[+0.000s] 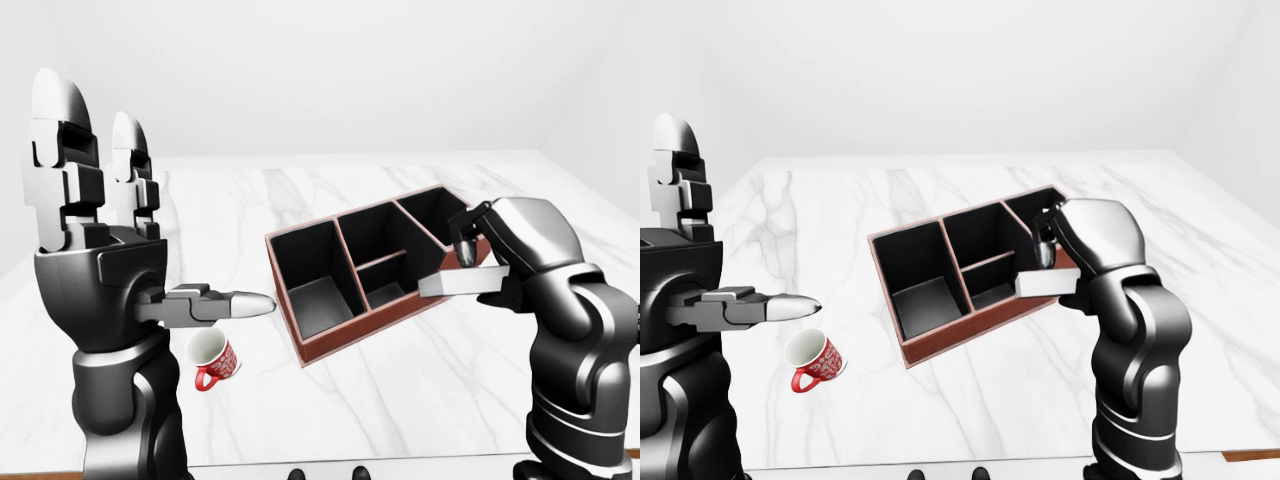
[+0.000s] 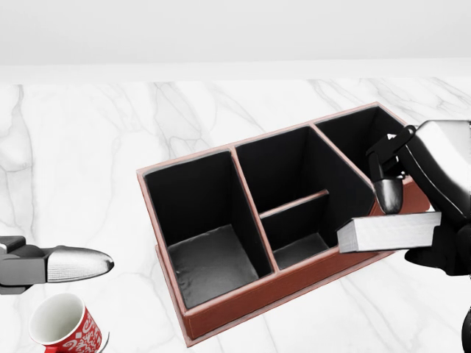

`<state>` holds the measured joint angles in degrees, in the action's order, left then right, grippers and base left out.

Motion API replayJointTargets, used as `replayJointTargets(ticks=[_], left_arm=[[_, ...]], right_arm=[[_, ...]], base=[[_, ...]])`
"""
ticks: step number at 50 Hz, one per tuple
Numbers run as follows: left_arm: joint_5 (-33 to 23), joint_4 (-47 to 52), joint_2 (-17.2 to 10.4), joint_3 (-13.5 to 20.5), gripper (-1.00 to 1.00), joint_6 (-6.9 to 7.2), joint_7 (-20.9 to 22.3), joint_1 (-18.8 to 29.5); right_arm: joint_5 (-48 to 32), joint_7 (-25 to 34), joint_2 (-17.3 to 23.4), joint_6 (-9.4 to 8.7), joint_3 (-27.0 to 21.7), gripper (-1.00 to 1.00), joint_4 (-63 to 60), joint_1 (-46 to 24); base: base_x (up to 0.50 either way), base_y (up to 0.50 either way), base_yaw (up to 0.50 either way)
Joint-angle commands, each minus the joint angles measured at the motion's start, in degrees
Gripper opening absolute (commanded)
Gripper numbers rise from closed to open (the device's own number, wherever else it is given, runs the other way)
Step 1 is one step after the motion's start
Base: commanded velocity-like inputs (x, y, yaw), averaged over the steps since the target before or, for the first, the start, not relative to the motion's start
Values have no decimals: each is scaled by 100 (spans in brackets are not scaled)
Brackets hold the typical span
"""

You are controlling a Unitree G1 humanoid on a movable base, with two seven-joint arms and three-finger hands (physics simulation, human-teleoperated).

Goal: Pick up the book and place it in the back compartment of the caddy.

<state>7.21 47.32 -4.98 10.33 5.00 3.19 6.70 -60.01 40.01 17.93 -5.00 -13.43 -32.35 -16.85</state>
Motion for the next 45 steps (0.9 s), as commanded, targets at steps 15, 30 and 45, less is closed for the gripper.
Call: replayJointTargets(ticks=[15, 30, 45], left_arm=[[-44, -24, 13, -35, 100, 0, 7, -33], [-50, -46, 17, -34, 100, 0, 15, -22], [-40, 7, 19, -31, 100, 0, 8, -15]], right_arm=[[-447, -1, -448, 0, 519, -100, -81, -250], [-610, -1, -589, 0, 696, -100, -36, -413], [-729, -1, -685, 0, 807, -100, -55, -558]], base=[[0, 0, 0], [0, 0, 0], [0, 0, 0]])
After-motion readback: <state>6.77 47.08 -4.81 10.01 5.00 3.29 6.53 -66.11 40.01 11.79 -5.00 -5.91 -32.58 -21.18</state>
